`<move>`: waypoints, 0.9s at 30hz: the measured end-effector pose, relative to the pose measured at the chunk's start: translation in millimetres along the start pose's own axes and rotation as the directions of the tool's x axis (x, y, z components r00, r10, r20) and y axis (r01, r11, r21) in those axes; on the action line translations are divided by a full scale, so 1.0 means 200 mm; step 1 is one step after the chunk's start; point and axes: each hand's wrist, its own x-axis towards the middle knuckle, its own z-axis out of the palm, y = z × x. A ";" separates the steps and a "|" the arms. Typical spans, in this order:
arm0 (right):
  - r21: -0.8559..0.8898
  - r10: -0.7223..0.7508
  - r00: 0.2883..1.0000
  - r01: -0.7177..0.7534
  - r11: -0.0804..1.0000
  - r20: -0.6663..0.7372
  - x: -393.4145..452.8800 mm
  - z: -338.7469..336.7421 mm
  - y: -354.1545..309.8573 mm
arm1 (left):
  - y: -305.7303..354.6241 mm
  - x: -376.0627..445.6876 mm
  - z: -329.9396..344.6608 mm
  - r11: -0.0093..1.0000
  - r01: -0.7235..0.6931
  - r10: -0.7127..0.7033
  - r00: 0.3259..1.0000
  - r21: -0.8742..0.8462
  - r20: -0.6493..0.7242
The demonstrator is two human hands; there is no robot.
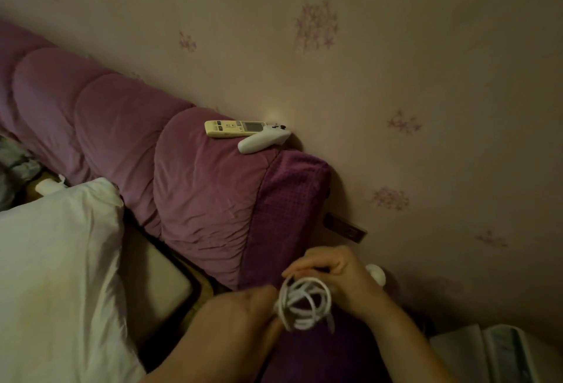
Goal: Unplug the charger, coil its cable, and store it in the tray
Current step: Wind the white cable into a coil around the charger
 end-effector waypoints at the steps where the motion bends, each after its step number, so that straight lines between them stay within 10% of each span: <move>1: 0.033 0.085 0.996 -0.084 0.996 -0.030 -0.02 0.06 0.05 | -0.03 0.01 -0.03 0.989 0.084 -0.091 0.994 -0.121 -0.055; 4: -0.071 0.180 0.982 -0.184 0.980 -0.059 -0.12 0.24 0.07 | -0.07 0.02 -0.04 0.948 0.209 -0.254 0.952 -0.240 -0.171; 9: -0.640 0.275 0.956 -0.148 0.754 0.102 -0.14 0.33 -0.14 | -0.15 0.05 0.02 0.920 0.354 -0.328 0.930 0.167 -0.166; 16: -0.399 0.179 0.947 -0.060 0.915 0.268 -0.04 0.02 -0.33 | -0.13 -0.06 0.13 0.928 -0.200 0.188 0.980 0.315 0.071; 18: -0.263 0.184 0.916 -0.091 0.960 0.356 0.01 -0.08 -0.28 | 0.00 0.00 0.15 0.919 -0.171 0.131 0.982 0.354 0.135; 20: 0.014 0.163 0.915 -0.181 0.983 0.369 0.03 -0.10 -0.21 | 0.00 0.00 0.12 0.982 0.184 -0.177 0.968 -0.027 0.177; 21: 0.138 0.170 0.929 -0.226 0.964 0.328 0.03 -0.08 -0.16 | 0.02 0.03 0.05 0.808 0.441 -0.413 0.897 -0.391 0.158; 24: 0.470 0.228 0.963 -0.270 0.841 0.145 -0.02 0.06 -0.03 | 0.05 0.04 0.05 0.604 0.219 -0.259 0.963 -0.766 0.071; 27: 0.683 0.207 0.974 -0.213 0.699 0.093 -0.07 0.22 0.03 | -0.02 0.04 0.05 0.194 0.201 -0.519 0.852 -0.960 0.073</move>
